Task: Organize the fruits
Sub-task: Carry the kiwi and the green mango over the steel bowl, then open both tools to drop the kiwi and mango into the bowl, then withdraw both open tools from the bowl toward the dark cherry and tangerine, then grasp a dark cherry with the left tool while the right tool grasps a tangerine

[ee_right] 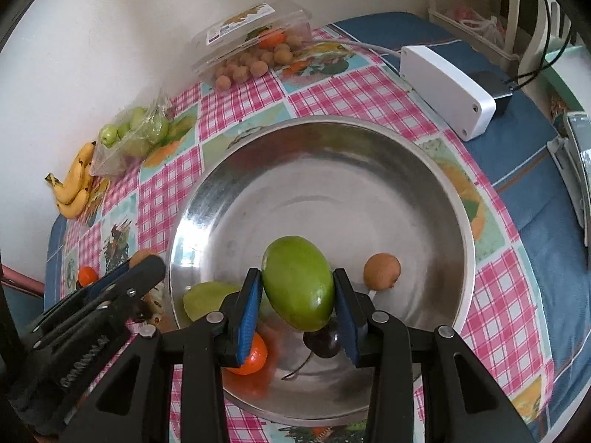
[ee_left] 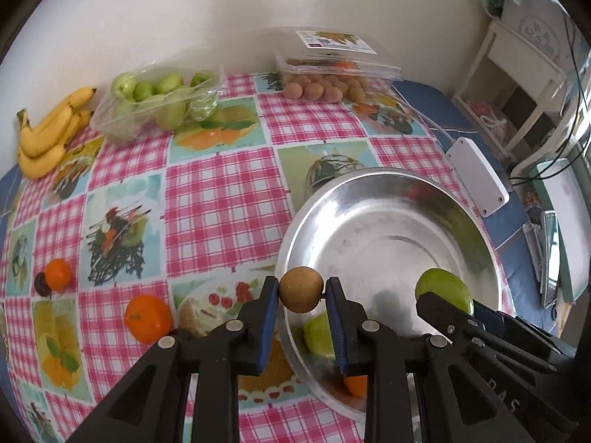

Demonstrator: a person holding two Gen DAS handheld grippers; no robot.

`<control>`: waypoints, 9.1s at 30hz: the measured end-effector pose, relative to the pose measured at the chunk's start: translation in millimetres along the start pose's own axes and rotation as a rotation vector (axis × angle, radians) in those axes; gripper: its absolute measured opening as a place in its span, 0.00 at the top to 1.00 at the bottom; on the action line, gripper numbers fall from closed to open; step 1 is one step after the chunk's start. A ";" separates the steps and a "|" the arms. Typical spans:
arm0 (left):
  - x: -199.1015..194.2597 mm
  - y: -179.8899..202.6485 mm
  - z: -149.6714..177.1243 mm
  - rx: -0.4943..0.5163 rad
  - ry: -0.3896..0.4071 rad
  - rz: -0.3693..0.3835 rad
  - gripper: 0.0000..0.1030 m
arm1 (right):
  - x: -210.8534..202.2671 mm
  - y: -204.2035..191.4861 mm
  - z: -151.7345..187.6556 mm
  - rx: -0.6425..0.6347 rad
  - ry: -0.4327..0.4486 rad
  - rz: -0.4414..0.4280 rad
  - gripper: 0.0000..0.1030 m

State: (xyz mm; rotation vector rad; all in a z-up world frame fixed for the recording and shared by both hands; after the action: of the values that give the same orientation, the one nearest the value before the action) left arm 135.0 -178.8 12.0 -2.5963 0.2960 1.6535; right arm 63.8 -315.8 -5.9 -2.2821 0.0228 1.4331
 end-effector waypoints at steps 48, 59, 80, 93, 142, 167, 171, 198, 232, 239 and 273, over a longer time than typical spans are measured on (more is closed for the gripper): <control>-10.2 13.5 -9.8 0.050 0.001 0.051 0.57 | -24.7 3.0 -9.7 0.061 0.103 -0.001 0.61; -10.4 -7.3 -12.6 0.015 -0.006 -0.001 0.38 | -19.0 8.3 -9.7 0.080 0.085 0.011 0.61; 19.4 -43.2 -3.7 -0.068 -0.089 -0.093 0.00 | 4.6 18.1 -3.6 0.090 0.011 0.131 0.14; 20.9 -50.2 -2.3 -0.096 -0.080 -0.109 0.00 | 10.6 14.7 -1.7 0.064 -0.009 0.172 0.05; -26.9 -176.9 8.8 -0.186 -0.036 -0.216 0.00 | -3.6 -50.6 9.3 0.020 0.084 0.179 0.05; -37.2 -334.9 54.5 -0.552 -0.024 -0.210 0.00 | 63.9 -212.6 35.8 -0.237 -0.049 0.029 0.05; -27.0 -342.6 53.6 -0.558 -0.032 -0.187 0.00 | 79.6 -237.8 35.1 -0.270 -0.076 -0.011 0.05; 11.9 -346.8 45.1 -0.611 -0.031 -0.054 0.10 | 166.5 -329.2 41.0 -0.515 -0.170 -0.078 0.36; 27.4 -318.1 38.8 -0.512 -0.081 -0.094 0.31 | 136.0 -270.2 25.1 -0.411 -0.148 -0.085 0.62; 28.1 -313.1 37.4 -0.482 -0.079 -0.121 0.34 | 135.0 -254.2 23.5 -0.378 -0.156 -0.081 0.62; 15.7 -312.8 35.3 -0.490 -0.049 -0.140 0.74 | 133.1 -252.2 24.8 -0.370 -0.160 -0.093 0.62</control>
State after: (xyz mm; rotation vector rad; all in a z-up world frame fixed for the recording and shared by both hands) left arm 168.4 130.8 -36.3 -2.8065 -0.3312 1.9318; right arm 165.5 -50.3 -39.3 -2.4034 -0.4255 1.6781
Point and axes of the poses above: each gripper's, at about its wrist camera, not at the fingertips, and x roughly the way its jaws point, y to its right, z to its underside, the point moved 1 cm from there along x, roughly the way its jaws point, and after that the axes turned 5 degrees about -z, right-handed, at the moved point
